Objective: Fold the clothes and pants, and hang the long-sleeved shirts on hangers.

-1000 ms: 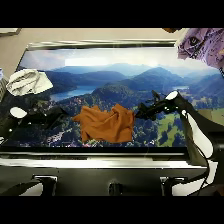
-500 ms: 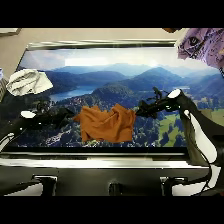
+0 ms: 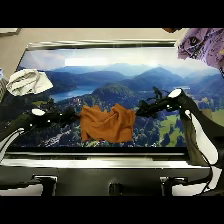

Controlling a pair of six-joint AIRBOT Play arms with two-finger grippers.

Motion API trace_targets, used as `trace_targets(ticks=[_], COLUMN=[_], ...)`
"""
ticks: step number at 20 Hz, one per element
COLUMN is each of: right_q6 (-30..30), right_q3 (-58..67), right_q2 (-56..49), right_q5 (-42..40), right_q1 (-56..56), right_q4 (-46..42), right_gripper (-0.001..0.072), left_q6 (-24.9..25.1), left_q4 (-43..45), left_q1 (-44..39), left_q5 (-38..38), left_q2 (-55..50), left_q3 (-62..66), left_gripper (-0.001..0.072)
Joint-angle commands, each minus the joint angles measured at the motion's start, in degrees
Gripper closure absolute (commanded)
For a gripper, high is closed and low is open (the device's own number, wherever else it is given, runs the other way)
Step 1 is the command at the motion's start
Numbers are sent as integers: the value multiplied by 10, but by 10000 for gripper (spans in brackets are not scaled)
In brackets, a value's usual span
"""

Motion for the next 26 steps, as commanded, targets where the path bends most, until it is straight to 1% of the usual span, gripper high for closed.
trace_targets(ticks=[1, 3, 4, 7, 9, 12, 14, 16, 18, 19, 21, 23, 26], right_q6=[3, 25, 34, 67, 85, 92, 91, 91, 91, 92, 103, 131, 190], right_q3=[28, 82, 120, 255, 346, 465, 495, 495, 495, 495, 495, 495, 495], right_q2=[32, 66, 83, 136, 171, 235, 289, 346, 395, 416, 446, 454, 418], right_q5=[-10, -18, -23, -44, -53, -61, -68, -66, -58, -59, -68, -76, -68], right_q1=[-1, -1, -1, -1, -1, -1, -1, -1, -1, -1, -1, -1, -1], right_q4=[-39, -93, -123, -202, -252, -325, -353, -361, -361, -363, -368, -372, -374], right_gripper=[686, 686, 686, 686, 686, 686, 686, 685, 685, 685, 686, 686, 686], left_q6=[1, -3, -17, -93, -130, -136, -136, -136, -136, -142, -178, -200, -201], left_q4=[-6, 14, 37, 161, 245, 340, 371, 373, 374, 383, 426, 462, 460], left_q1=[9, 30, 42, 72, 87, 95, 95, 95, 95, 95, 95, 95, 94], left_q5=[-28, -63, -81, -135, -173, -203, -209, -213, -242, -257, -276, -278, -291], left_q2=[11, 37, 52, 102, 135, 186, 230, 284, 336, 357, 396, 416, 400], left_q3=[50, 109, 150, 302, 426, 586, 648, 658, 658, 658, 658, 658, 654], left_gripper=[693, 693, 694, 694, 694, 693, 693, 692, 692, 693, 692, 693, 693])
